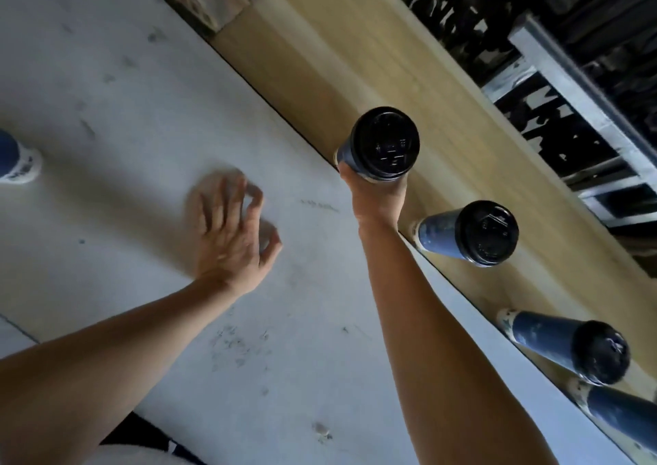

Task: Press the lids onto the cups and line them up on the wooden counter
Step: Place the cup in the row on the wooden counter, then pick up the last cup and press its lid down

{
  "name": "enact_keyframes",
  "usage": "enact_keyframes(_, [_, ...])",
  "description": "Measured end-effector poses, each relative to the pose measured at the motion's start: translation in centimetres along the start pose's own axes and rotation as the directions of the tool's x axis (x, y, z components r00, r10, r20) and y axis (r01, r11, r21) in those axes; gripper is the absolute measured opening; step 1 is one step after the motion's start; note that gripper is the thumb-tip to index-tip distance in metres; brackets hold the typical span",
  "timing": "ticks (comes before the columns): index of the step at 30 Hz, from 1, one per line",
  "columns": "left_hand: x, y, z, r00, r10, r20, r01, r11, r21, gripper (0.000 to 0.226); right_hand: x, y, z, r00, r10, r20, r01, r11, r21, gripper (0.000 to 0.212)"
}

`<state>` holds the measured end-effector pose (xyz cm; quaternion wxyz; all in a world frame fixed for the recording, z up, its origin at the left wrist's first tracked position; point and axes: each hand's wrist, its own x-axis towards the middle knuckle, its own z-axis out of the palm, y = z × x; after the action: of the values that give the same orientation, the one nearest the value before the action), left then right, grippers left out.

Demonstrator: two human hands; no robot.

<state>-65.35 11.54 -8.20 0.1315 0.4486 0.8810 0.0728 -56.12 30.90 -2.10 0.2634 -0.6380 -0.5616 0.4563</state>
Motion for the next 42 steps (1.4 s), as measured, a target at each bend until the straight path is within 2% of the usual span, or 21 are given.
enact_keyframes(8, [-0.1, 0.0, 0.4, 0.999, 0.008, 0.036, -0.009, 0.999, 0.037, 0.080, 0.7, 0.2, -0.6, 0.982, -0.008, 0.190, 0.017, 0.999, -0.045, 0.090])
enact_keyframes(11, [0.2, -0.2, 0.3, 0.999, 0.009, 0.036, -0.010, 0.999, 0.037, 0.080, -0.1, 0.8, -1.3, 0.979, 0.068, 0.191, -0.059, 0.997, -0.052, 0.093])
enact_keyframes(13, [0.2, -0.1, 0.1, 0.999, 0.008, 0.045, -0.009, 1.000, 0.017, 0.078, -1.8, 1.6, -1.5, 0.990, 0.082, 0.115, -0.064, 0.986, -0.157, 0.086])
enact_keyframes(15, [0.0, 0.0, -0.1, 0.998, 0.016, 0.061, -0.016, 1.000, -0.002, 0.075, -4.9, 3.3, -1.7, 0.997, 0.021, 0.077, 0.003, 0.954, -0.301, 0.076])
enact_keyframes(17, [-0.1, -0.6, -0.3, 0.995, 0.064, 0.070, -0.063, 0.998, -0.018, 0.071, -8.8, 5.5, -1.5, 0.987, -0.068, 0.145, 0.126, 0.888, -0.443, 0.068])
enact_keyframes(20, [-0.1, -3.0, -1.5, 0.975, 0.183, 0.123, -0.177, 0.983, -0.052, 0.070, -14.7, 7.9, -0.8, 0.949, -0.115, 0.294, 0.287, 0.707, -0.646, 0.067])
enact_keyframes(23, [-0.4, -5.0, -3.8, 0.934, 0.301, 0.192, -0.303, 0.953, -0.021, 0.067, -18.4, 7.4, -0.1, 0.938, 0.010, 0.347, 0.258, 0.649, -0.716, 0.080])
enact_keyframes(26, [-1.1, -6.3, -5.8, 0.888, 0.316, 0.333, -0.335, 0.942, -0.001, 0.070, -19.0, 5.1, 1.4, 0.919, 0.179, 0.350, 0.176, 0.610, -0.773, 0.089])
enact_keyframes(28, [-1.9, -7.6, -6.9, 0.858, 0.324, 0.398, -0.361, 0.932, 0.020, 0.074, -18.8, 3.0, 2.5, 0.899, 0.277, 0.339, 0.105, 0.614, -0.782, 0.086])
enact_keyframes(31, [-3.2, -11.2, -8.8, 0.822, 0.361, 0.439, -0.431, 0.900, 0.067, 0.071, -19.1, 0.2, 5.1, 0.860, 0.391, 0.329, 0.047, 0.581, -0.813, 0.066])
enact_keyframes(35, [-4.4, -18.2, -10.9, 0.764, 0.434, 0.478, -0.534, 0.841, 0.091, 0.056, -22.6, -2.4, 10.6, 0.836, 0.418, 0.355, 0.087, 0.538, -0.838, 0.056])
enact_keyframes(38, [-5.0, -24.1, -12.2, 0.745, 0.446, 0.496, -0.527, 0.849, 0.028, 0.053, -26.7, -3.3, 15.1, 0.831, 0.397, 0.390, 0.120, 0.556, -0.822, 0.055])
enact_keyframes(40, [-4.9, -27.6, -13.1, 0.767, 0.471, 0.436, -0.508, 0.860, -0.034, 0.051, -28.8, -3.9, 17.7, 0.828, 0.379, 0.413, 0.148, 0.563, -0.813, 0.056])
enact_keyframes(42, [-4.3, -31.1, -13.3, 0.812, 0.448, 0.375, -0.443, 0.890, -0.104, 0.047, -29.9, -4.6, 19.7, 0.793, 0.398, 0.462, 0.173, 0.579, -0.797, 0.056])
